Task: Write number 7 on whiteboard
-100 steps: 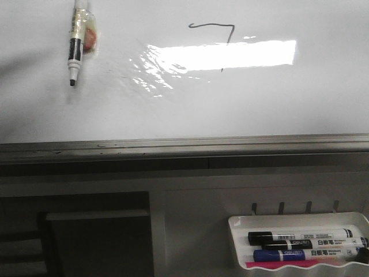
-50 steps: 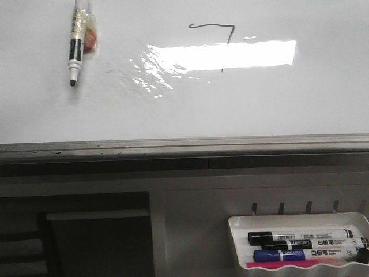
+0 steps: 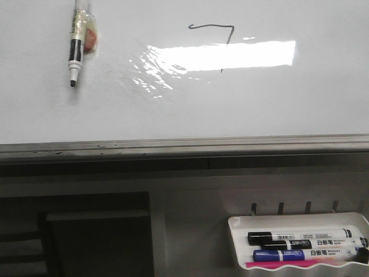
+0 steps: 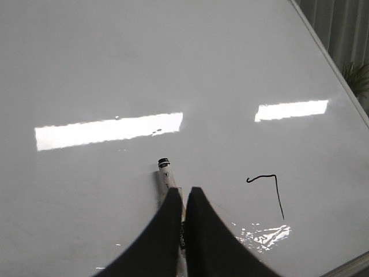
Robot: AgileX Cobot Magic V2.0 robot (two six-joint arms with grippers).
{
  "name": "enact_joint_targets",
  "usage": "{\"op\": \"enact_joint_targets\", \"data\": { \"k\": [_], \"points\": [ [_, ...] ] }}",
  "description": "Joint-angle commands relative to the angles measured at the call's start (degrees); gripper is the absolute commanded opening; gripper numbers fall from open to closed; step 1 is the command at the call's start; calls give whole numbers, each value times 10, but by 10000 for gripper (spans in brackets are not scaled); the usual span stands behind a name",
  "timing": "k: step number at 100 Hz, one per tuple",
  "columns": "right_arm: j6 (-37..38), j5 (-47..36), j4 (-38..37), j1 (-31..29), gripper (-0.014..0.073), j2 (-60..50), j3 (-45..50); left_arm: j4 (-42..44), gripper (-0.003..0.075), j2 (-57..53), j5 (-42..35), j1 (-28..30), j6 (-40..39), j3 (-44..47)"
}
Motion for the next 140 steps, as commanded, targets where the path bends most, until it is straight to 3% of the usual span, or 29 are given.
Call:
{"op": "enact_joint_targets", "data": {
  "k": [1,22,129,140],
  "points": [
    [-8,-39,20,-5,-64,-25,14,-8,-20,-42,-45,1,1,12],
    [-8,-51,20,-5,-64,-45,52,-42,-20,-91,-46,1,1,39],
    [-8,-50,21,-5,-64,-45,53,-43,-20,-91,-45,1,1,40],
    [-8,-50,21,-5,-64,-45,53,26,-20,-91,-35,3,1,40]
  ]
}}
